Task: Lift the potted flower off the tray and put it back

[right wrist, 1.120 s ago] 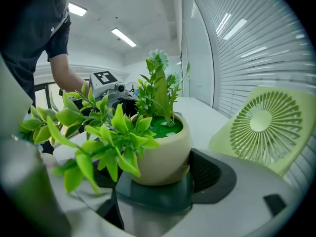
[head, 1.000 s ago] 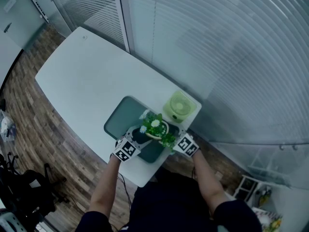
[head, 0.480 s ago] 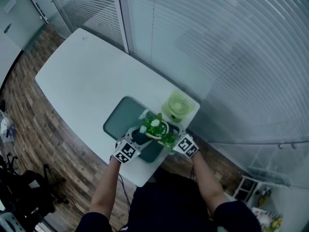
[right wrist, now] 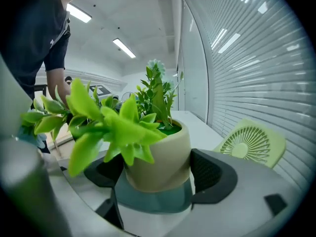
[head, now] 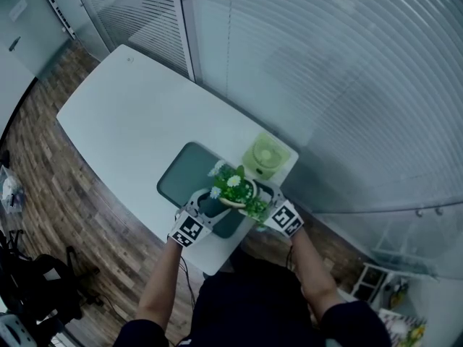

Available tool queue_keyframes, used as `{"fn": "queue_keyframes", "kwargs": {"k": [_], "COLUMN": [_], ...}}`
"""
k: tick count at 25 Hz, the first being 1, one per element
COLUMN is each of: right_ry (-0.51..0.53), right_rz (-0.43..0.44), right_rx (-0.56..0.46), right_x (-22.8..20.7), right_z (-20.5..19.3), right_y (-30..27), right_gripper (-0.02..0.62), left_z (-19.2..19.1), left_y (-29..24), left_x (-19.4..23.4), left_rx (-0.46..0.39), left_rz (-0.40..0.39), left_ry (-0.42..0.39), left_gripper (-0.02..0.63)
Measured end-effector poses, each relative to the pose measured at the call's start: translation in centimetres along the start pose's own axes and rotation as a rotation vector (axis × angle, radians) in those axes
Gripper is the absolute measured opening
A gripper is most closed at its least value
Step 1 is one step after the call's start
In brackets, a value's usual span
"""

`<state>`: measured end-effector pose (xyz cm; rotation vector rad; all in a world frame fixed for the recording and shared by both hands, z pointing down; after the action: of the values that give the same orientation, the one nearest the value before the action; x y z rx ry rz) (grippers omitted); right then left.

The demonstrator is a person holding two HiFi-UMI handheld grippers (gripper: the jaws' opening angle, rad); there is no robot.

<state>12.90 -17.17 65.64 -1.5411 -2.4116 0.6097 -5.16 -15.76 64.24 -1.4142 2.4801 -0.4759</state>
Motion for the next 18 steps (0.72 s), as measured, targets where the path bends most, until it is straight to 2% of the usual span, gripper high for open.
{"fn": "queue_keyframes", "kwargs": {"k": [3,7,10,18], "right_ry": [0.008,0.010,-0.002,0.021], "right_rz": [-0.002,0.018,0.012,-0.007], "right_rx": [-0.021,0.011,-0.035,-0.055], "right_x": [0.5,1.8,2.8,5.7], "right_z": [0.4,0.7,1.6,3.4], "right_y": [0.6,1.6,2.0,3.4], "right_gripper": [0.387,0.387,0.387,0.387], "left_z": [0.6,1.3,1.8,3.3], "left_y": [0.7,1.8,3.0,5.9], "left_x": [-0.6,-1.6,-2.2,-3.6], "left_rx": [-0.020,-0.030,-0.045,-0.084], "left_rz": [0.008,0.010,0.013,0.005], "left_ry": [-0.001,-0.019,-0.023,-0.044], "left_gripper": [0.279,0.279,0.279,0.279]}}
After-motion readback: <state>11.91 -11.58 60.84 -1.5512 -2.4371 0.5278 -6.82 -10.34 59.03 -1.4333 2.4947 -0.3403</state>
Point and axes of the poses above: the fingertips, and each gripper's own axes: y backward along the fingers, x to its left, z out of its top, the point moved 8 cm from there along y, backward along the fingers
